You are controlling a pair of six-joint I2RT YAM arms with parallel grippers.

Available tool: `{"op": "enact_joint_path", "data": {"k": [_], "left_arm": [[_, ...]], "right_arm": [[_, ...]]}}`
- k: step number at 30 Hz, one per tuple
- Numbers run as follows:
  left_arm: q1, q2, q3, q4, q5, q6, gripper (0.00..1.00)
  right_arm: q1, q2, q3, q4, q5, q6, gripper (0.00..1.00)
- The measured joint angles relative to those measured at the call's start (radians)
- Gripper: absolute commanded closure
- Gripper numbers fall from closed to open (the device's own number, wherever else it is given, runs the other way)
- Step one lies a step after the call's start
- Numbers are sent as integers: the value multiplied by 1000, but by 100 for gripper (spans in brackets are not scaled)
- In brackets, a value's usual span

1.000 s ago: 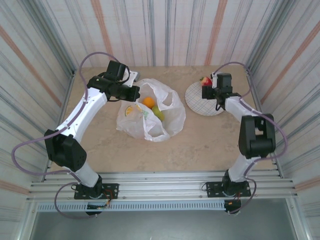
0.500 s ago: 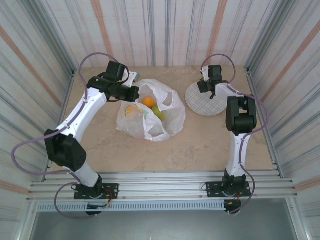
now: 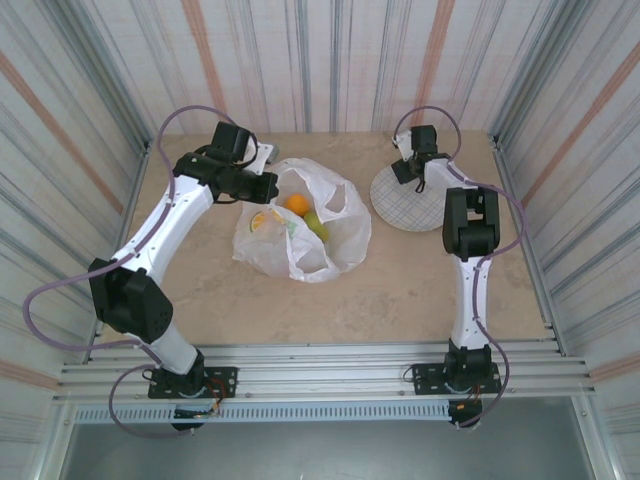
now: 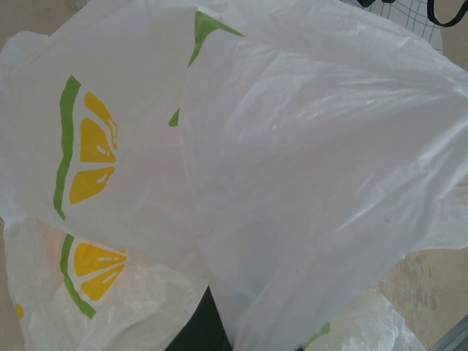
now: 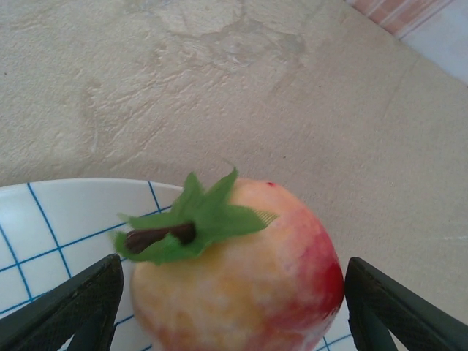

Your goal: Place the fruits into the plastic bag

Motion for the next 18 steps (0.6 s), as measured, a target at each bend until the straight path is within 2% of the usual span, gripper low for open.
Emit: {"op": "enact_joint_path", "data": {"k": [9, 18], "left_arm": [[0, 0, 0, 0, 0, 0, 100], [0, 0, 0, 0, 0, 0, 100]], "right_arm": [[0, 51, 80, -29, -1, -47, 30], [0, 61, 99, -46, 5, -76, 47]]}}
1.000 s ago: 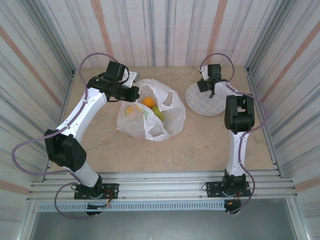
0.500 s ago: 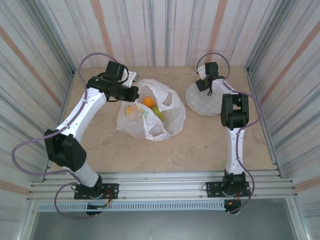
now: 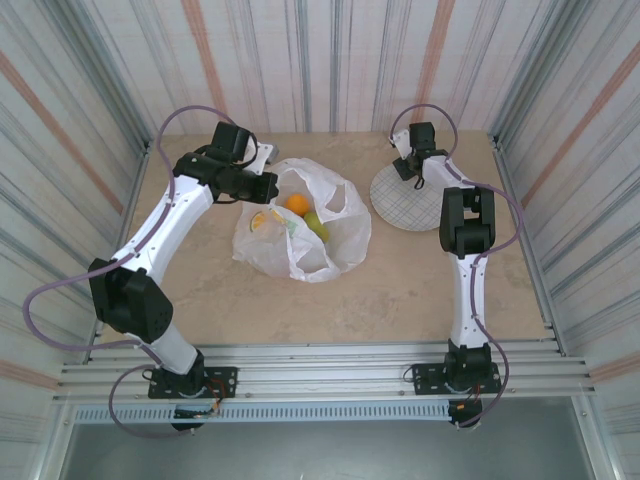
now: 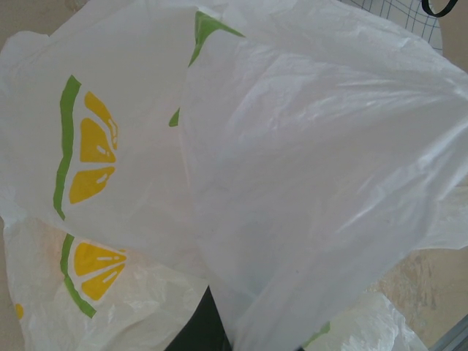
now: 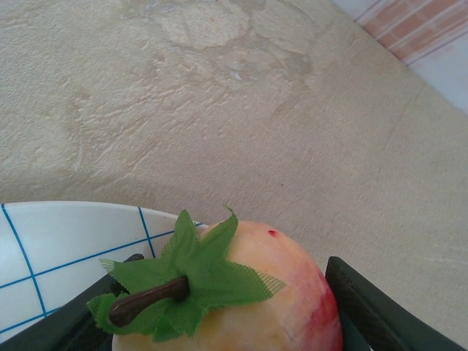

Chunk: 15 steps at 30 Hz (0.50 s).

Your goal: Place the fruits into the plastic bag

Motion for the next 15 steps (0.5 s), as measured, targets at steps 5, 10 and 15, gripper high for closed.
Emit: {"op": "enact_joint_path", "data": {"k": [5, 10, 15], "left_arm": [[0, 0, 0, 0, 0, 0, 100], [0, 0, 0, 0, 8, 0, 100], [0, 0, 0, 0, 23, 0, 100]], "right_arm": [[0, -6, -7, 1, -1, 3, 51], [3, -112, -146, 2, -16, 44, 54], [21, -351, -402, 27, -58, 159, 55]]}}
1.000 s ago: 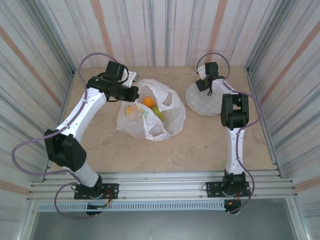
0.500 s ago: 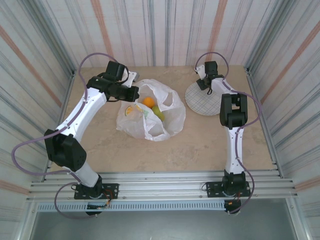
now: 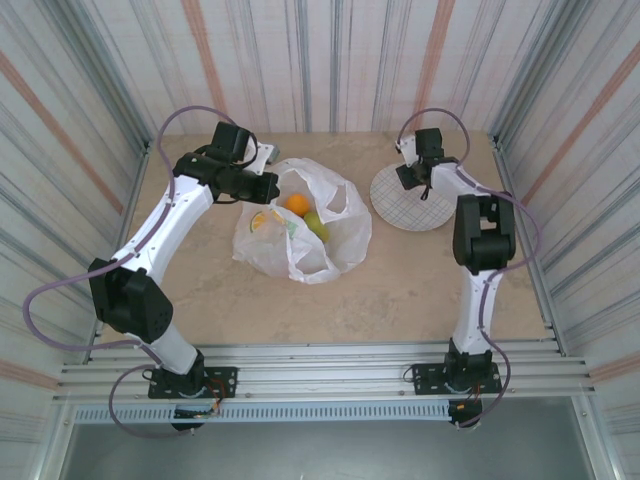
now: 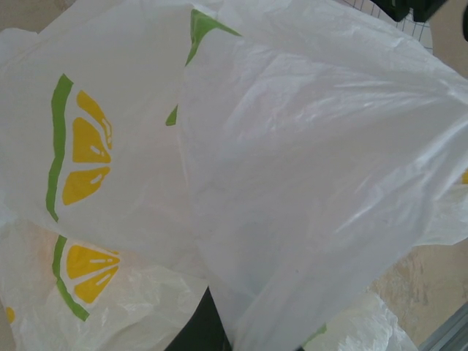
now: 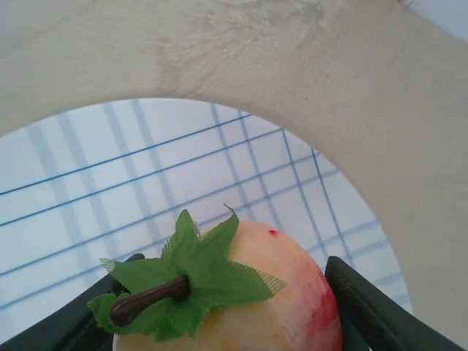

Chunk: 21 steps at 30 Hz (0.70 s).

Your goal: Place the fruits into the plastic bag

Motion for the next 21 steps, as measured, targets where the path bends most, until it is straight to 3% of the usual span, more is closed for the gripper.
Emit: {"op": "enact_joint_path", "data": {"k": [11, 17, 21], "left_arm": [[0, 0, 0, 0, 19, -4, 100], [0, 0, 0, 0, 26, -7, 100], [0, 0, 0, 0, 30, -11, 100]], "right_arm": [[182, -610, -548, 89, -163, 320, 56], [294, -806, -713, 64, -207, 390, 56], [356, -856, -805, 102, -255, 414, 56]]}}
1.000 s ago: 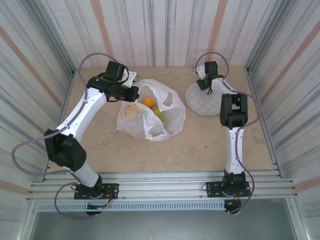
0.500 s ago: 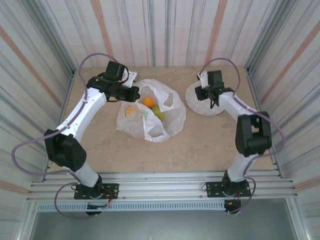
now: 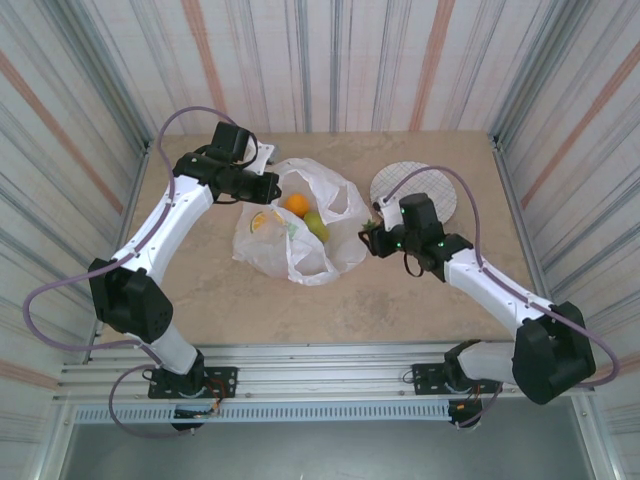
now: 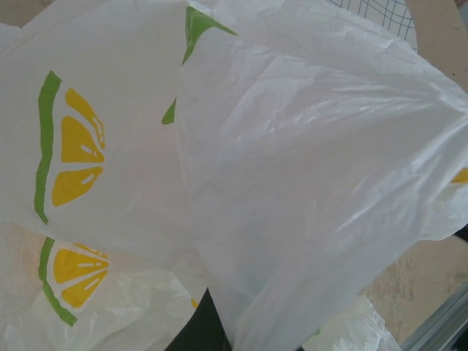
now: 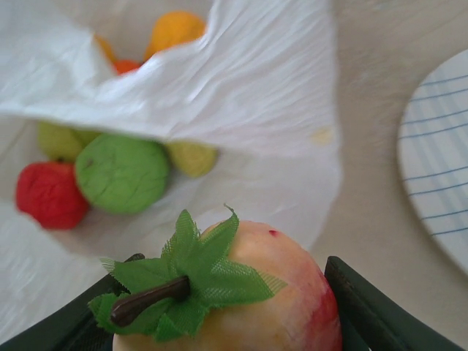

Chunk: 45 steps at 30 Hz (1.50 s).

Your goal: Place the fruits into the plastic bag

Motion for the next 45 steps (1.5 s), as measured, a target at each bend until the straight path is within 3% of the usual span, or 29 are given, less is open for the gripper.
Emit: {"op": "enact_joint_path", "data": {"k": [7, 15, 25, 29, 39, 45], "left_arm": [[0, 0, 0, 0, 8, -5, 100], [0, 0, 0, 1, 16, -12, 100], [0, 0, 0, 1, 16, -11, 100], [0, 0, 0, 1, 18, -12, 100], [0, 0, 0, 1, 19, -11, 100], [0, 0, 0, 1, 21, -12, 100]], "right_arm": [[96, 137, -21, 175, -32, 15, 56], [152, 409, 103, 404, -28, 37, 56], [224, 603, 266, 645, 115, 114, 52], [233, 665, 334, 676, 156, 132, 47], [233, 712, 393, 640, 168, 151, 25], [222, 686, 380, 603, 137, 152, 20]]}}
